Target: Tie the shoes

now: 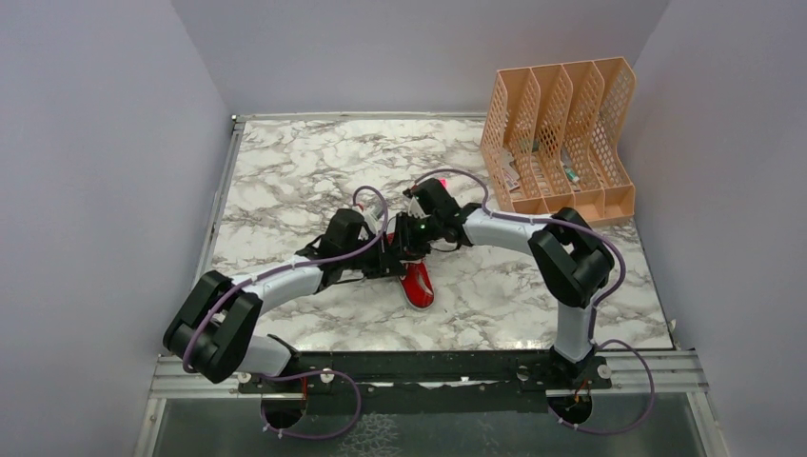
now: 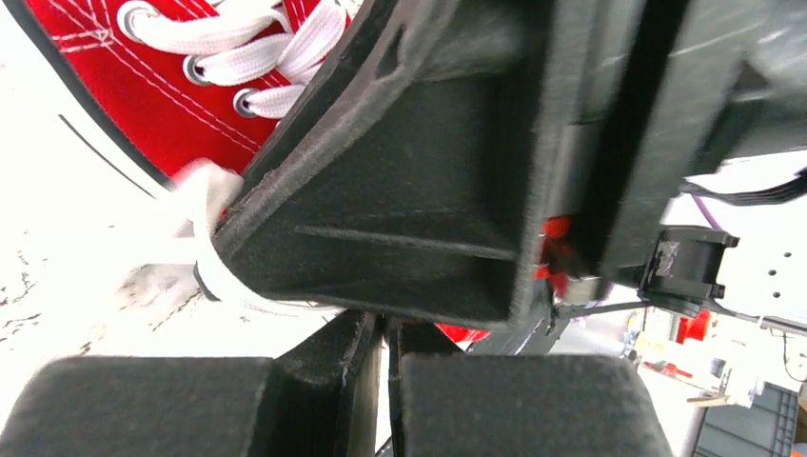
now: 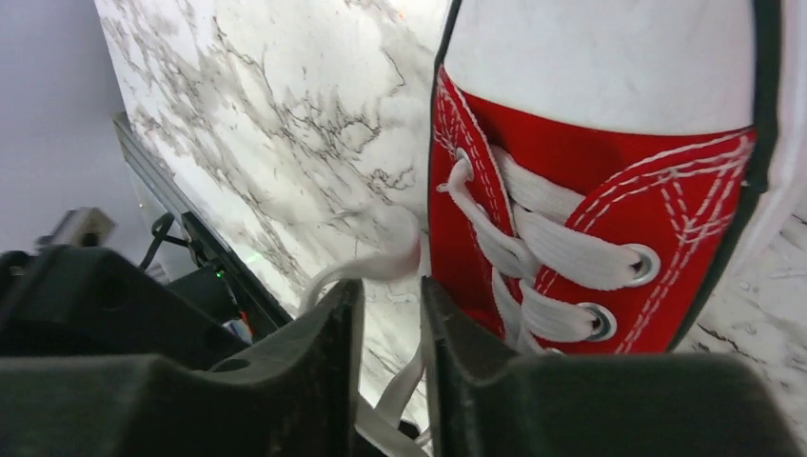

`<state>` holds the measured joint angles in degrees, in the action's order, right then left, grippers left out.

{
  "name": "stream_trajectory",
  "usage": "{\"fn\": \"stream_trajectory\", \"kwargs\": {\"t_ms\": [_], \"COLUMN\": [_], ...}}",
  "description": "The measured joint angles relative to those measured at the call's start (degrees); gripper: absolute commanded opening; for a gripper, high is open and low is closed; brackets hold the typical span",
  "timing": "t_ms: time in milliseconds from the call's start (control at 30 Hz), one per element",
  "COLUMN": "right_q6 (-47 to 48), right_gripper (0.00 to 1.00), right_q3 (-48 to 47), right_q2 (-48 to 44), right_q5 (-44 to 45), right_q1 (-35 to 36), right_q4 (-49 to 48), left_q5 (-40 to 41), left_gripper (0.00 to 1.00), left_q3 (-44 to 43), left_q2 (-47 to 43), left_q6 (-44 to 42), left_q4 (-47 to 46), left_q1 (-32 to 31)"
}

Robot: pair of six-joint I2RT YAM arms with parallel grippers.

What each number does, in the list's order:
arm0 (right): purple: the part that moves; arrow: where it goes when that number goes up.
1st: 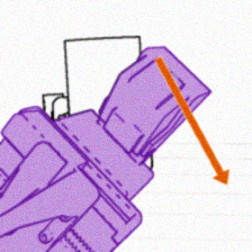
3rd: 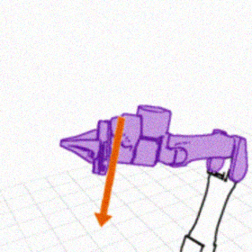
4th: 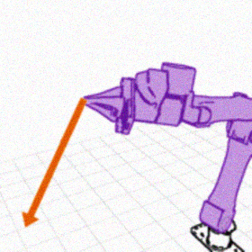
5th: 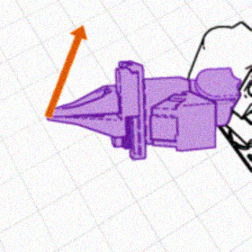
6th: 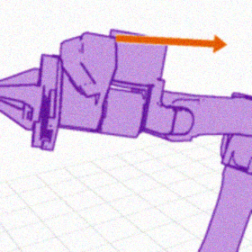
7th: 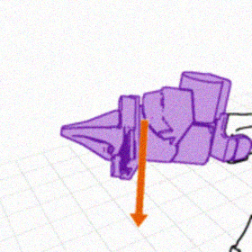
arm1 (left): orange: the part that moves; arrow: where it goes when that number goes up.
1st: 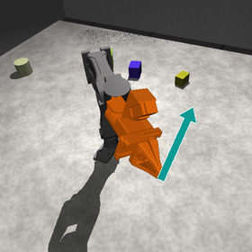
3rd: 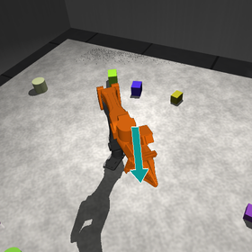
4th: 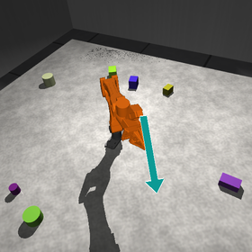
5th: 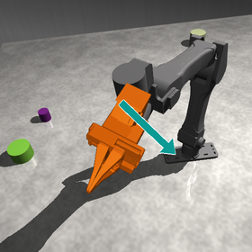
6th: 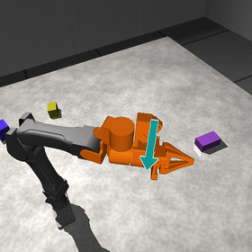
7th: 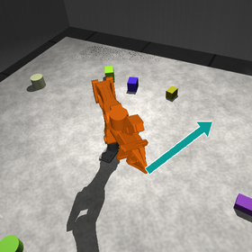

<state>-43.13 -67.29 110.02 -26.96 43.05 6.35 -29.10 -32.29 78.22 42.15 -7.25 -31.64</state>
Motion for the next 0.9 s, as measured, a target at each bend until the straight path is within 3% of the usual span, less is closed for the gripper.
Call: {"fn": "stream_trajectory", "kwargs": {"t_ms": [200, 533, 667, 733, 900], "right_q6": [5.49, 14.86, 24.15, 28.15, 33.7], "right_gripper": [0.48, 0.49, 0.48, 0.47, 0.28], "right_q3": [-4.72, -7.04, -6.88, -5.84, -5.05], "right_q2": [-1.7, -7.21, -9.29, -10.29, -10.56], "right_q5": [0.31, -0.24, -0.79, -1.18, -1.44], "right_q1": [-0.85, -3.63, -3.67, -3.67, -3.67], "right_q4": [7.72, 15.87, 15.56, 13.79, 12.11], "left_q5": [0.0, 0.04, 0.37, 0.52, 0.55], "left_gripper": [0.06, 0.03, 0.03, 0.03, 0.03], "left_q3": [-0.11, -2.01, -1.95, -1.31, -0.52], "left_q2": [1.05, 2.71, 2.34, 1.36, 0.68], "left_q6": [0.02, -0.35, 0.02, 0.74, 2.45], "left_q4": [-0.2, 0.9, 2.69, 2.71, 2.16], "left_q1": [-0.11, -0.09, -0.11, -0.09, 0.02]}}
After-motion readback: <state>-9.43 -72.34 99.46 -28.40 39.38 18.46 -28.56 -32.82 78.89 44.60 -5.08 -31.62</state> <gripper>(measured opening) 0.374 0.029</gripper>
